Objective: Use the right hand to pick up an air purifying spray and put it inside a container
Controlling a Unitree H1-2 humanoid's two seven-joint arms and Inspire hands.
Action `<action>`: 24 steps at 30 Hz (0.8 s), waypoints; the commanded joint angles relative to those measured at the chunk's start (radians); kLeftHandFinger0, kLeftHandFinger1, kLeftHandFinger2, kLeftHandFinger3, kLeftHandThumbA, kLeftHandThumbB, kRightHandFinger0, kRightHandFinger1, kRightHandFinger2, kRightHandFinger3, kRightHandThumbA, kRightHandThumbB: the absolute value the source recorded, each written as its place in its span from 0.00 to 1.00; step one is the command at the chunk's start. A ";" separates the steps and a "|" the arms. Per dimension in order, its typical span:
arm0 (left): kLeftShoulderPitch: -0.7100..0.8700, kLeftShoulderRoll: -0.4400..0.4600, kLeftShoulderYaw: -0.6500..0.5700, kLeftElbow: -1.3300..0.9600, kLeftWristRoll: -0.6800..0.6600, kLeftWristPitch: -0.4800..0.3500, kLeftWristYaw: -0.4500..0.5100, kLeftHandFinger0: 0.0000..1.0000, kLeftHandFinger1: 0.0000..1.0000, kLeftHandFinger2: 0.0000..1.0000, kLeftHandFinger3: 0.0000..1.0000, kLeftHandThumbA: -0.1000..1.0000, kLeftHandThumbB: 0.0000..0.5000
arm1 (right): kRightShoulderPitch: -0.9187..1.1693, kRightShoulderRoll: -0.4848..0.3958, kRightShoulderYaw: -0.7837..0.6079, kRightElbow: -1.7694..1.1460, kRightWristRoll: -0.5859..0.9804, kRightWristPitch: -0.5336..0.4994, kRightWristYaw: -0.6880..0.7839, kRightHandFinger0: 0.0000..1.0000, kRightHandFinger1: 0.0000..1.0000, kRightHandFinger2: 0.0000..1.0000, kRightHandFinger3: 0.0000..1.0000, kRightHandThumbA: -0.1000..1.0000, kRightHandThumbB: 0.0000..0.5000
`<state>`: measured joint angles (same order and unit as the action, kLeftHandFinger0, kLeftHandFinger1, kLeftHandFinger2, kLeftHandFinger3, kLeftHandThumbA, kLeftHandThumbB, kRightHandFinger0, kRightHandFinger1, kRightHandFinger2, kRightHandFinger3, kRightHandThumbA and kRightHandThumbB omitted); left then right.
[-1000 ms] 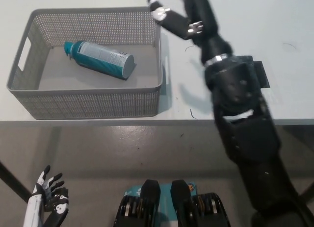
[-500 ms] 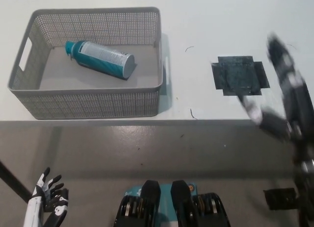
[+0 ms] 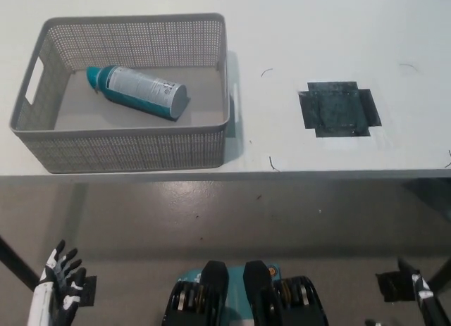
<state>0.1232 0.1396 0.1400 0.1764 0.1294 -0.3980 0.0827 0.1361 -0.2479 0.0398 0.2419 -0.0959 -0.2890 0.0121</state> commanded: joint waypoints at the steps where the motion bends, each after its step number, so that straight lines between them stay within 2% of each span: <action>1: -0.004 0.031 0.008 -0.024 -0.065 -0.013 -0.028 0.94 0.93 0.96 1.00 0.92 1.00 | -0.061 -0.005 -0.007 0.053 0.020 -0.144 0.014 1.00 1.00 1.00 1.00 0.95 0.99; 9: 0.007 0.039 0.005 -0.035 -0.112 0.010 -0.052 0.92 0.96 1.00 1.00 0.94 1.00 | -0.080 0.003 -0.002 0.078 0.017 -0.155 0.018 1.00 1.00 1.00 1.00 0.95 1.00; 14: 0.003 0.036 0.001 -0.024 -0.106 -0.004 -0.054 0.92 0.97 1.00 1.00 0.95 0.95 | -0.095 -0.006 -0.001 0.076 -0.004 -0.154 0.017 1.00 1.00 1.00 1.00 0.96 1.00; 17: 0.007 0.030 -0.002 -0.030 -0.112 0.001 -0.056 0.93 0.97 1.00 1.00 0.94 1.00 | -0.098 -0.007 -0.001 0.076 -0.001 -0.156 0.020 1.00 1.00 1.00 1.00 0.96 1.00; 24: -0.006 0.035 -0.003 -0.017 -0.111 -0.009 -0.061 0.93 0.99 1.00 1.00 0.94 1.00 | -0.112 -0.005 -0.005 0.076 -0.002 -0.154 0.019 1.00 1.00 1.00 1.00 0.96 0.99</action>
<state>0.1235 0.1553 0.1359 0.1733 0.0425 -0.3931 0.0373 0.0483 -0.2429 0.0403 0.3279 -0.0963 -0.3801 0.0248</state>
